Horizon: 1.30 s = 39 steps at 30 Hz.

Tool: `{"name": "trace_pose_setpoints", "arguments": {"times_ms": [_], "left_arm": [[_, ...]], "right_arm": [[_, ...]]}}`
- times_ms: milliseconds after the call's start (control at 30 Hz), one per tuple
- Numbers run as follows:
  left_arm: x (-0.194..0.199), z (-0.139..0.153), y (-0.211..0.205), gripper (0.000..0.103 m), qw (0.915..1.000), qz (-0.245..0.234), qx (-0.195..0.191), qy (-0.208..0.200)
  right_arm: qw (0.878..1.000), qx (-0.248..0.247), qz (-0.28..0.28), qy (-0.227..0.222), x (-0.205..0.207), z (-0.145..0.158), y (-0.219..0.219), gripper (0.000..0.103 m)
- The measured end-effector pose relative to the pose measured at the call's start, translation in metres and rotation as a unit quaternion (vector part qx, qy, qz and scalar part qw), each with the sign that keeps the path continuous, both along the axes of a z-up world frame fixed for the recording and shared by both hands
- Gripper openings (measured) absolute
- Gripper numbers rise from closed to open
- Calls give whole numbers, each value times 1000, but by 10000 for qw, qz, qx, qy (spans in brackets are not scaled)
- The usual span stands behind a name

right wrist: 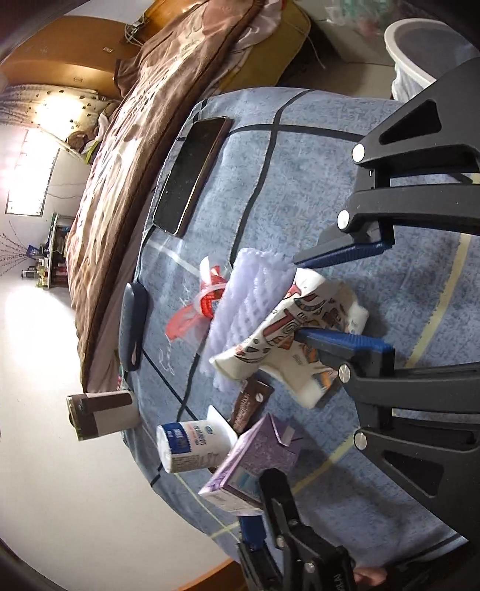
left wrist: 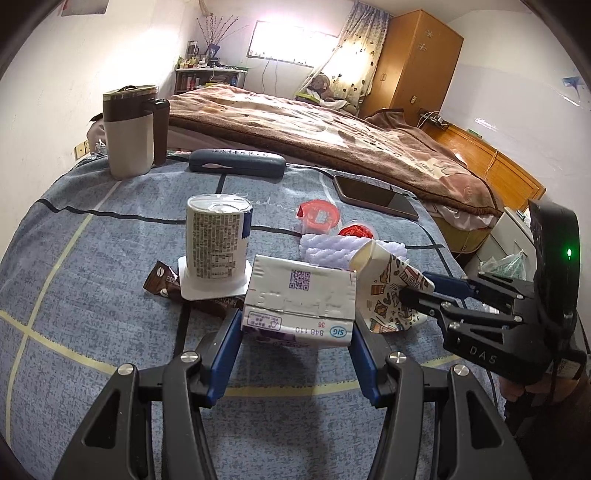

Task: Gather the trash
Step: 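Grasp the white milk carton with the left tool while the right tool grasps the patterned paper cup, then carry both items over the white bin and open both tools to drop them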

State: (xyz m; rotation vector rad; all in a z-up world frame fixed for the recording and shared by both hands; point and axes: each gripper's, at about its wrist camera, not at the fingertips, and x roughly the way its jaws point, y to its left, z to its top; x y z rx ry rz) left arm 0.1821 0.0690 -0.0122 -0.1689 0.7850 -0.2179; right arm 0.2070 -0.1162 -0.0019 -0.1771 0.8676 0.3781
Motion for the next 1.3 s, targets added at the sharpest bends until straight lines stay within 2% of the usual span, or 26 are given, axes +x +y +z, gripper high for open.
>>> {"name": "trace_pose_setpoints", "arguments": {"times_ms": [233,800,1300], "left_arm": [[-3,-1,2,58,9999,101,-12,-19],[-19,12,-13,58,9996,69,234,-168],[-36,28,-59,58,9982,-343,328,-364]], "right_arm": [[9998,94,-146,58,-7,-2,-5,29],[9970,453,-619,-52,-31,8,-34,29],[9878,769,-1323,-293,-64,20,-90,29]]}}
